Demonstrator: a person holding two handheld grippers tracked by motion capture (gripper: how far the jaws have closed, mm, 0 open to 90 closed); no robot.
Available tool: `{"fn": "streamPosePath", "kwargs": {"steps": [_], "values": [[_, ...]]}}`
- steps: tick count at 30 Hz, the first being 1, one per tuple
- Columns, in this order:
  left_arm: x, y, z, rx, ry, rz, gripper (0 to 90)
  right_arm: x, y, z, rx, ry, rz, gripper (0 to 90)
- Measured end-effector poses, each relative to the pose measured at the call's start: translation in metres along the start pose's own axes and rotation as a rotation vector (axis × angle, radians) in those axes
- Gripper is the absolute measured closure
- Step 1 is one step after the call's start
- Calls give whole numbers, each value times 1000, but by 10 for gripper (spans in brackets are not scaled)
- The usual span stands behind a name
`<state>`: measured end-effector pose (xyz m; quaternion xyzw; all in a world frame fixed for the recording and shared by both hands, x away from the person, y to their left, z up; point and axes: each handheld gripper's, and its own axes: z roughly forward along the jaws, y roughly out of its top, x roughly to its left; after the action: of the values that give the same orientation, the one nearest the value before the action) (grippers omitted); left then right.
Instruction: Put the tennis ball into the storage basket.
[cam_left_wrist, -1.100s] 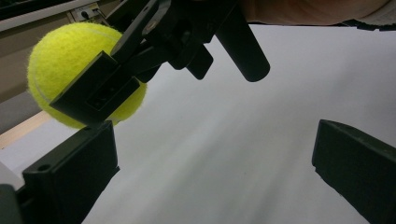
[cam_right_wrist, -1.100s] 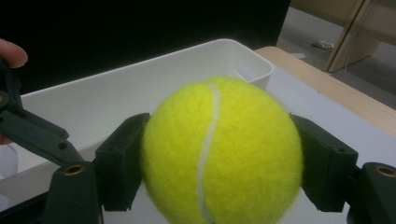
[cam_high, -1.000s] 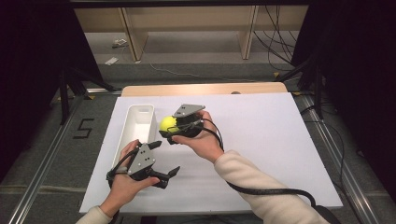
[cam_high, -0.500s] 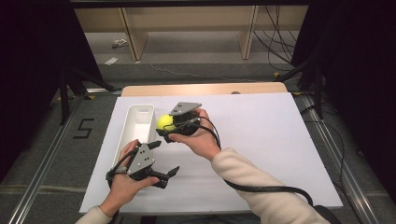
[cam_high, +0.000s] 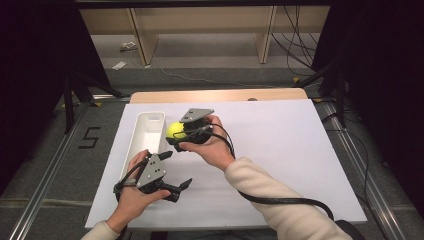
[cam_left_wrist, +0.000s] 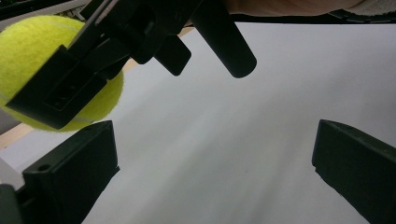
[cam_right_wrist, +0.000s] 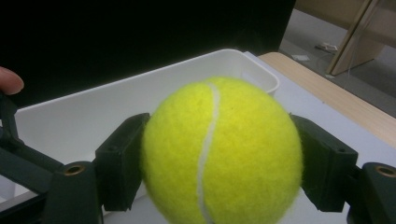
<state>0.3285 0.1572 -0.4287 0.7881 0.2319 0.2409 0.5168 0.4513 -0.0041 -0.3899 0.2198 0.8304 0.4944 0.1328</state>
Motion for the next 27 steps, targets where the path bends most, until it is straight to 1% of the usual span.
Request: {"fn": "streamPosePath", "kwargs": {"steps": [16,22,25,27], "values": [[0,0,-1,1,3,1,0,1,10,6,-1,18,-11,268],[0,-1,0,5,3,-4,0,3,12,9,-7,23,-6,269],[0,-1,-1,3,5,2,0,3,13,11,-4,26,-7,269],[0,-1,0,3,2,-3,0,3,14,12,-3,26,-9,269]]}}
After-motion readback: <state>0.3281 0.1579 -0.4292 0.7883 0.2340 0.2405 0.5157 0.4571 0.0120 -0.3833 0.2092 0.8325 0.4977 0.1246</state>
